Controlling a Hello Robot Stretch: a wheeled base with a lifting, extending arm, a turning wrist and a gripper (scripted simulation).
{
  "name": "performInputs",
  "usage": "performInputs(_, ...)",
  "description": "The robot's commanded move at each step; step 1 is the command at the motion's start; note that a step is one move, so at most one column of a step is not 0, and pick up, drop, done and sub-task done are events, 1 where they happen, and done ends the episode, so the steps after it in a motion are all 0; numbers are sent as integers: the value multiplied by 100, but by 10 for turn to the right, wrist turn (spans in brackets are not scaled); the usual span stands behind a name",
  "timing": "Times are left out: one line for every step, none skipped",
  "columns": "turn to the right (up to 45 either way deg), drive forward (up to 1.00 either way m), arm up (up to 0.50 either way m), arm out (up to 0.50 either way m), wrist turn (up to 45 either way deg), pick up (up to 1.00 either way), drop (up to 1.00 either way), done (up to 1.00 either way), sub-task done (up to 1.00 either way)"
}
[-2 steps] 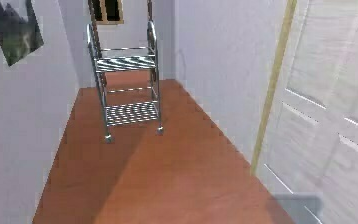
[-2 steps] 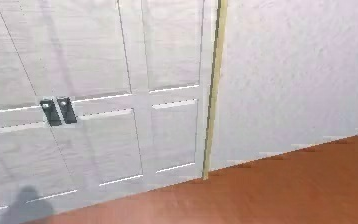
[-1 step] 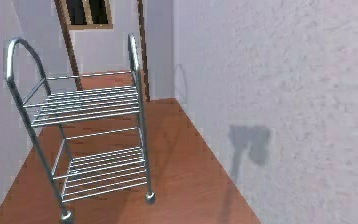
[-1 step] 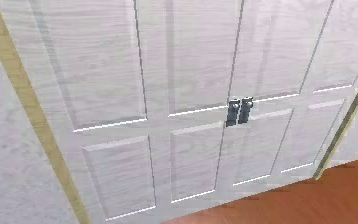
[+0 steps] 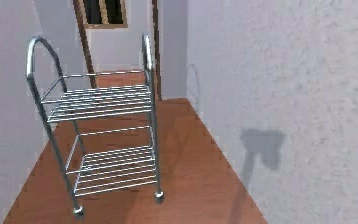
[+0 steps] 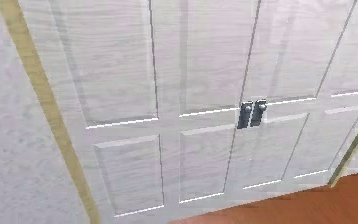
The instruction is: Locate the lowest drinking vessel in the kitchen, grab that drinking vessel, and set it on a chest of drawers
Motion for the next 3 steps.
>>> performInputs(0,70,0,0,0,0,0,0,0)
performInputs(300,0,0,0,0,0,0,0,0)
performInputs(0,40,0,0,0,0,0,0,0)
